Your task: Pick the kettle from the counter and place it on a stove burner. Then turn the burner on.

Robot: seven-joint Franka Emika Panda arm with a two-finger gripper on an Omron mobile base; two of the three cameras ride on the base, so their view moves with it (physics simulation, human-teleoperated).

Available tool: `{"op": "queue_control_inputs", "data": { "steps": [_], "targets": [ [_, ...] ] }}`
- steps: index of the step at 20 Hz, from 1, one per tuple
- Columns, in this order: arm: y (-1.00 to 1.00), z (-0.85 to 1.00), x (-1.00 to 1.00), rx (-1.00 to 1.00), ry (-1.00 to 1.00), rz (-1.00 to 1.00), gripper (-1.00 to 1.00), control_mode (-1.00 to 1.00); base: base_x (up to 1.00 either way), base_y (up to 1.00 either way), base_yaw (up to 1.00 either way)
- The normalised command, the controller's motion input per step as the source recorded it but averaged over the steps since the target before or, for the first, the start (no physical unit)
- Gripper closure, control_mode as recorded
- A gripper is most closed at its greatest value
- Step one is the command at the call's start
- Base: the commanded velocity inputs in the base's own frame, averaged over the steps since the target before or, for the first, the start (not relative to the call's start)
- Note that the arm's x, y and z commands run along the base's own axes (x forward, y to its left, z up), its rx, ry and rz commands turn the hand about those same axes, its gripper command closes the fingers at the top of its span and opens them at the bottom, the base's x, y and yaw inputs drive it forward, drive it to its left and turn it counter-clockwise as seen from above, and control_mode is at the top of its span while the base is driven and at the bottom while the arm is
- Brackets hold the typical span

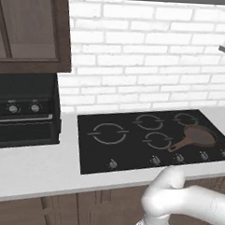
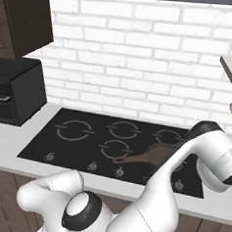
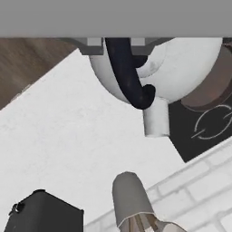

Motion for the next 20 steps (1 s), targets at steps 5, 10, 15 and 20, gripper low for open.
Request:
{"op": "queue_control_inputs", "data": {
  "steps": [5, 10, 15, 20],
  "targets": [
    [1.00, 0.39, -0.14, -0.05, -0.14, 0.00, 1.00, -1.00, 0.00, 0.00, 0.00],
    [1.00, 0.22, -0.01, -0.03, -0.09, 0.00, 1.00, -1.00, 0.00, 0.00, 0.00],
    [1.00, 0.06, 0.00, -0.01, -0.03, 0.00, 1.00, -1.00, 0.00, 0.00, 0.00],
    [0.98, 0.00, 0.16, 0.00, 0.00, 0.02, 1.00, -1.00, 0.00, 0.00, 0.00]
  ]
}}
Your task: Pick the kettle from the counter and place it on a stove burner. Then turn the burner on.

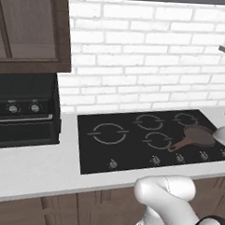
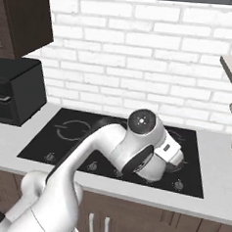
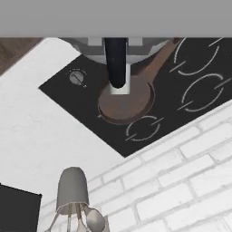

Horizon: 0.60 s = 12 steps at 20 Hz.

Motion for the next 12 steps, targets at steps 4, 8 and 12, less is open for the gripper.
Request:
{"op": "queue_control_inputs", "data": {
  "steps": [4, 8, 12],
  "targets": [
    [0.76, 0.17, 0.06, -0.01, 0.00, 0.01, 1.00, -1.00, 0.00, 0.00, 0.00],
    [0.86, 0.13, 0.21, -0.01, 0.00, 0.00, 1.00, -1.00, 0.00, 0.00, 0.00],
    [0.83, 0.14, 0.37, -0.01, 0.00, 0.00, 1.00, -1.00, 0.00, 0.00, 0.00]
  ]
}}
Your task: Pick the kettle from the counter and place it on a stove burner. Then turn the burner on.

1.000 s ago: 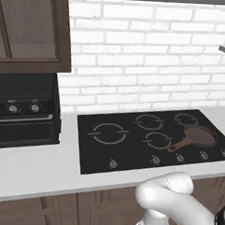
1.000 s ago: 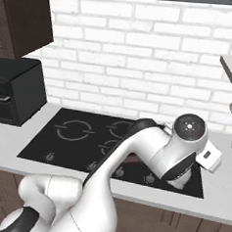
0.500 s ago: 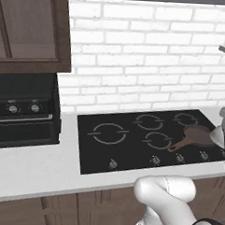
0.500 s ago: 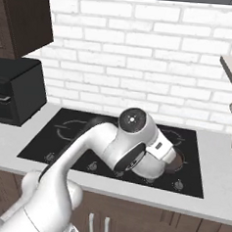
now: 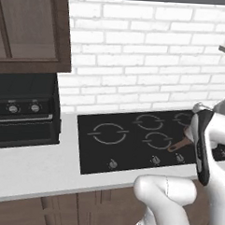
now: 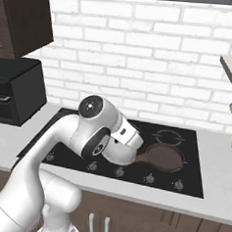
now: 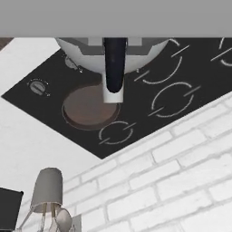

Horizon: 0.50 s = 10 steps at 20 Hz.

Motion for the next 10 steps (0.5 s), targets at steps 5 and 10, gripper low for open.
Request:
{"op": "queue_control_inputs", "data": {
  "steps": [5, 10],
  "targets": [
    [0.67, 0.03, 0.33, 0.00, 0.00, 0.08, 1.00, -1.00, 0.00, 0.00, 0.00],
    [0.67, 0.00, 0.56, 0.01, 0.05, 0.34, 1.00, -1.00, 0.00, 0.00, 0.00]
  ]
}}
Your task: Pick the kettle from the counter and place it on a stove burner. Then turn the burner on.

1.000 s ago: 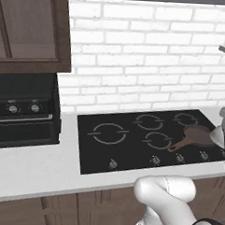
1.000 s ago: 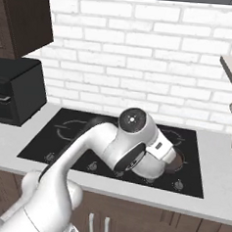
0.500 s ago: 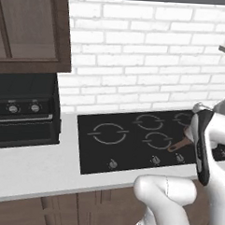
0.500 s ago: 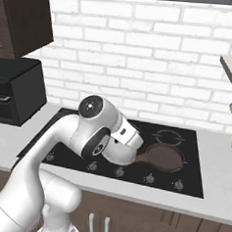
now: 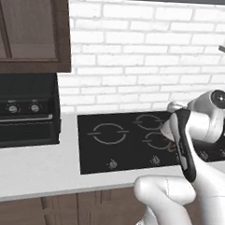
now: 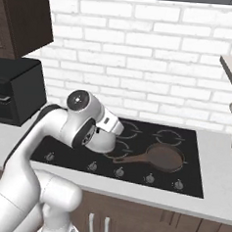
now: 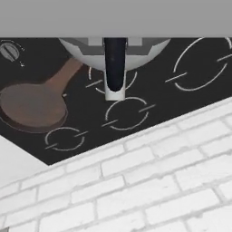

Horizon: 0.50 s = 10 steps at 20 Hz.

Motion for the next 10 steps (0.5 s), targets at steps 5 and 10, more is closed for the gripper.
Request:
{"op": "queue_control_inputs", "data": {
  "steps": [5, 10],
  "targets": [
    [0.65, 0.00, 0.56, 0.01, 0.18, 0.43, 1.00, -1.00, 0.00, 0.00, 0.00],
    [0.83, -0.15, 0.54, 0.00, 0.14, 0.33, 1.00, -1.00, 0.00, 0.00, 0.00]
  ]
}}
